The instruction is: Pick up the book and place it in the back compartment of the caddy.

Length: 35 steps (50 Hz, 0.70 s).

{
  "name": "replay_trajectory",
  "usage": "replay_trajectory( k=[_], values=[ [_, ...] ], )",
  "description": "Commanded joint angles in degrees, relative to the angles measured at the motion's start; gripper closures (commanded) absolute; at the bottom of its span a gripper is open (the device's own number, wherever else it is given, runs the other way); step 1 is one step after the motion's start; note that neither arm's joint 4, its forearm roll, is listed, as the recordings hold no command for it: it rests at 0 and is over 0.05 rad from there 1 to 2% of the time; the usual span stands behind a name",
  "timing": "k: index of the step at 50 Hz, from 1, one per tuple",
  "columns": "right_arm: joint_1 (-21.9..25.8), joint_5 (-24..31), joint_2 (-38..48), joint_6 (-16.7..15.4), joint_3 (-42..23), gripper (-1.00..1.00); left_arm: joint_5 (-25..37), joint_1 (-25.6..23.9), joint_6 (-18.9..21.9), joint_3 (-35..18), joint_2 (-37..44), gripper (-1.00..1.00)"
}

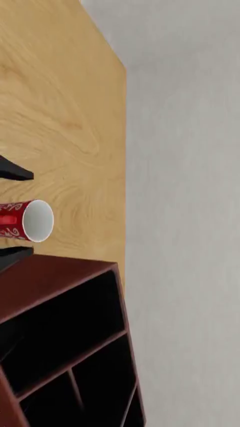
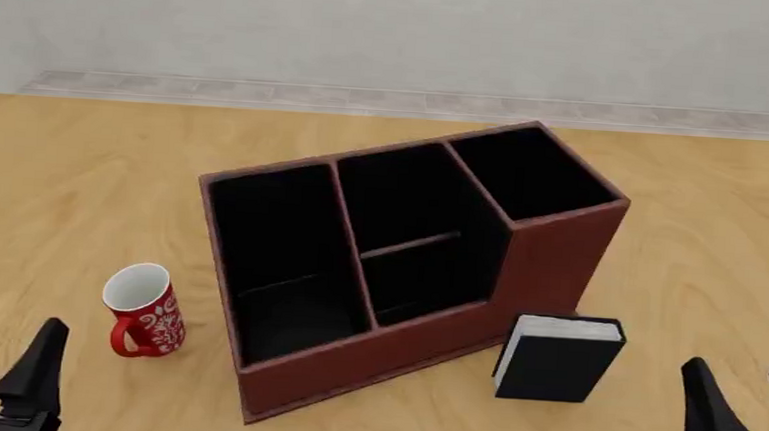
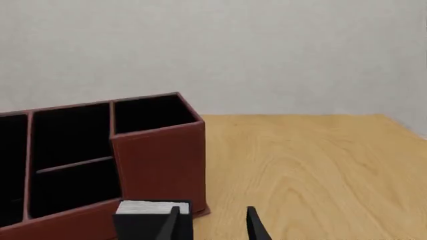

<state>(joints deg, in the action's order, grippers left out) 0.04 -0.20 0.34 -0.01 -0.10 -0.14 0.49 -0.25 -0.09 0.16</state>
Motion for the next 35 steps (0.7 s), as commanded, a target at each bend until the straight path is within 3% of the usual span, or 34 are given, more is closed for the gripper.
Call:
replay_trajectory(
  k=[1, 3, 6, 7, 10, 13, 14, 16, 18, 22, 25, 28, 32, 35],
  values=[
    [0.05, -1.12, -0.31, -1.88, -0.24, -1.0, 0.34, -1.2, 0.61, -0.8, 0.4, -1.0],
    [-0.07, -0.13, -0.21, -0.57, -0.19, -1.0, 0.6, -1.65, 0.6, -2.08, 1.2, -1.0],
    [-0.1, 0.23, -0.17, -0.33, -0.32, -1.0, -3.96, -1.82, -0.18, -1.4, 5.07, -1.0],
    [0.06, -0.95, -0.32, -1.74, -0.3, -1.0, -2.0, -2.37, -0.05, -2.78, 4.3, -1.0],
    [-0.14, 0.32, 0.0, 0.07, -0.24, -1.0, -1.68, -4.97, 0.73, -4.66, 7.0, -1.0],
    [-0.03, -0.3, -0.29, -1.03, -0.37, -1.0, 0.81, -8.6, -1.99, -8.29, 10.43, -1.0],
    [0.05, -0.86, -0.32, -1.73, -0.41, -1.0, 2.05, -8.71, 0.95, -9.17, 8.61, -1.0],
    [0.03, -0.82, -0.31, -1.58, -0.31, -1.0, 2.48, -8.43, 1.89, -9.91, 8.65, -1.0],
    [-0.13, 0.2, -0.11, -0.14, -0.22, -1.0, 2.67, -8.23, -0.41, -11.4, 10.4, -1.0],
    [0.01, -0.76, -0.31, -1.52, -0.32, -1.0, 5.35, -10.09, 0.82, -15.09, 11.56, -1.0],
    [-0.16, 0.2, 0.05, 0.04, -0.19, -1.0, 8.69, -10.64, 0.44, -17.93, 11.02, -1.0],
    [0.02, -0.86, -0.31, -1.56, -0.28, -1.0, 10.89, -11.71, 0.77, -19.75, 10.85, -1.0],
    [-0.17, 0.2, 0.1, 0.1, -0.18, -1.0, 14.2, -15.62, 0.91, -24.13, 12.16, -1.0],
    [-0.12, 0.02, -0.15, -0.34, -0.16, -1.0, 14.67, -17.36, 0.93, -25.63, 13.32, -1.0]
  ],
)
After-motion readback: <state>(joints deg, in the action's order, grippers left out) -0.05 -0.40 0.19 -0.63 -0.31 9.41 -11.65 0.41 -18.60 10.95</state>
